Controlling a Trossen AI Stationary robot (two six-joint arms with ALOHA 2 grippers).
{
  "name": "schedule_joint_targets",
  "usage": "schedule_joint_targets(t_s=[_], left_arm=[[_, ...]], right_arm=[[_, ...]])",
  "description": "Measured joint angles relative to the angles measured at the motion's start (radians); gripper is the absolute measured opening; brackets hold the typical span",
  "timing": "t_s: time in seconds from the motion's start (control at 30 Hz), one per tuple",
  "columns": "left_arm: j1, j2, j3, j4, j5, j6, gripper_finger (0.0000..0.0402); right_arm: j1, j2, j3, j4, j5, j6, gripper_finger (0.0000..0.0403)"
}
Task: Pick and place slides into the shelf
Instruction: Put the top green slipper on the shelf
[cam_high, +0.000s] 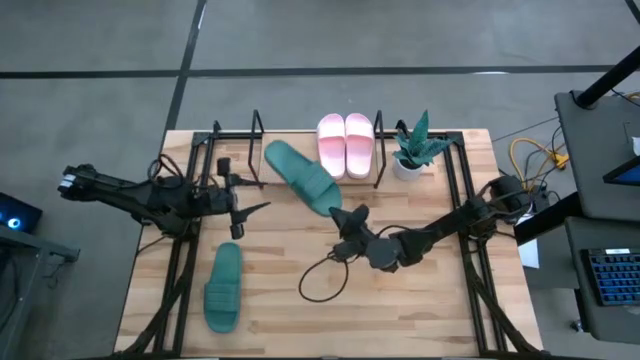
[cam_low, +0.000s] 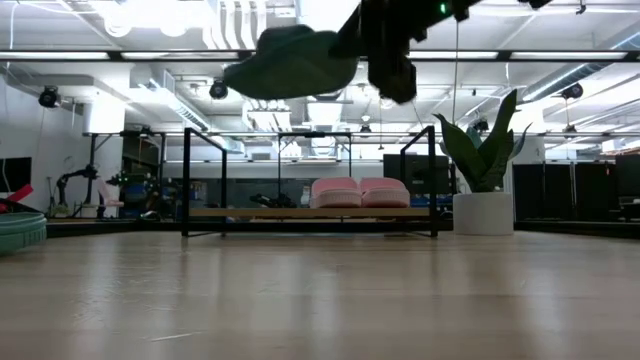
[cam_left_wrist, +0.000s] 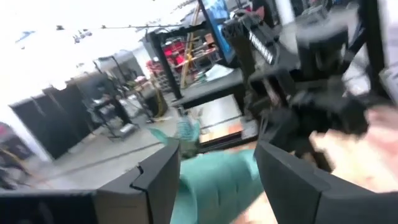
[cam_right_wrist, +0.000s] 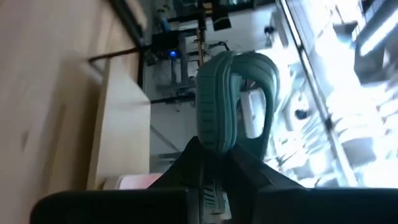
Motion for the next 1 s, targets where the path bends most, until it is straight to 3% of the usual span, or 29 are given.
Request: schedule_joint_targets(t_s=[0.23,0.5,0.7,1.0], left_arm=[[0.0,-0.011,-0.018,-0.002,-0.072,0.256,0.0195],[0.0,0.116,-0.018,-0.003,-0.177,0.502,0.0195],[0.001,0.244,0.016,0.004,-0.292,0.563,0.0187],[0.007,0.323,0.037,0.001,-0.372,0.603,0.0177]], right_arm=[[-0.005,-0.102,-0.002,-0.026,-0.019,0.276,0.0025],[-0.004,-0.163,-0.002,-0.165,-0.092,0.452,0.0024],[-0.002,-0.161,0.009,-0.255,-0.11,0.528,0.0024],[0.0,-0.173,0.011,-0.269,-0.132,0.537,0.0024]])
